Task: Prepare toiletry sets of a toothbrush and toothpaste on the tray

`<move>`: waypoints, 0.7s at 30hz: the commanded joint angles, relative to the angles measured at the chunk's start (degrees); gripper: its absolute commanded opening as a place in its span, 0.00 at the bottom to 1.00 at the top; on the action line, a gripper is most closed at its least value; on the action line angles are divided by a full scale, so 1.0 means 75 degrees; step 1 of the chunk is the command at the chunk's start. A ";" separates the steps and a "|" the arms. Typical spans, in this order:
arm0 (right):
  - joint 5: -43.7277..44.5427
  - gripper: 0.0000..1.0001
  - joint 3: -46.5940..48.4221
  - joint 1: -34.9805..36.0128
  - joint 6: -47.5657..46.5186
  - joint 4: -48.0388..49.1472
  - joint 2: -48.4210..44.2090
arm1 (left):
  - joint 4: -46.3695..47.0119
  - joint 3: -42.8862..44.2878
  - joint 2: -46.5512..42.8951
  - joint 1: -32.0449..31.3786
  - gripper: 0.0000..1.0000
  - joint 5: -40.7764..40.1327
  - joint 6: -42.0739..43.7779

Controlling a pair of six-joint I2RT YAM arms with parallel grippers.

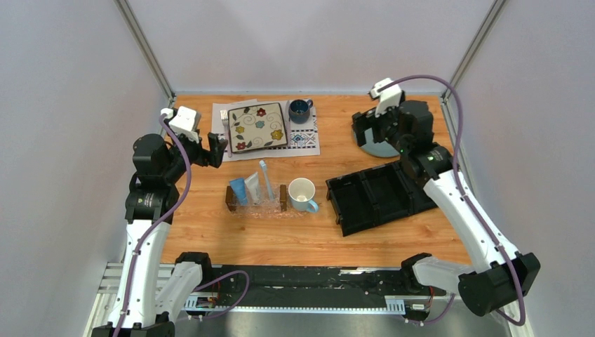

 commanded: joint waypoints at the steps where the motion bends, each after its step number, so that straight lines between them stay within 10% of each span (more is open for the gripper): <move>1: 0.1064 1.00 0.0656 -0.0748 0.0315 -0.0729 -0.0358 | 0.0106 0.0344 0.0042 0.0054 0.92 -0.0701 0.0223; 21: 0.3269 1.00 -0.0609 -0.0844 0.0057 0.0266 -0.2010 | 0.1136 -0.0604 -0.0121 0.0335 0.92 -0.1674 0.0259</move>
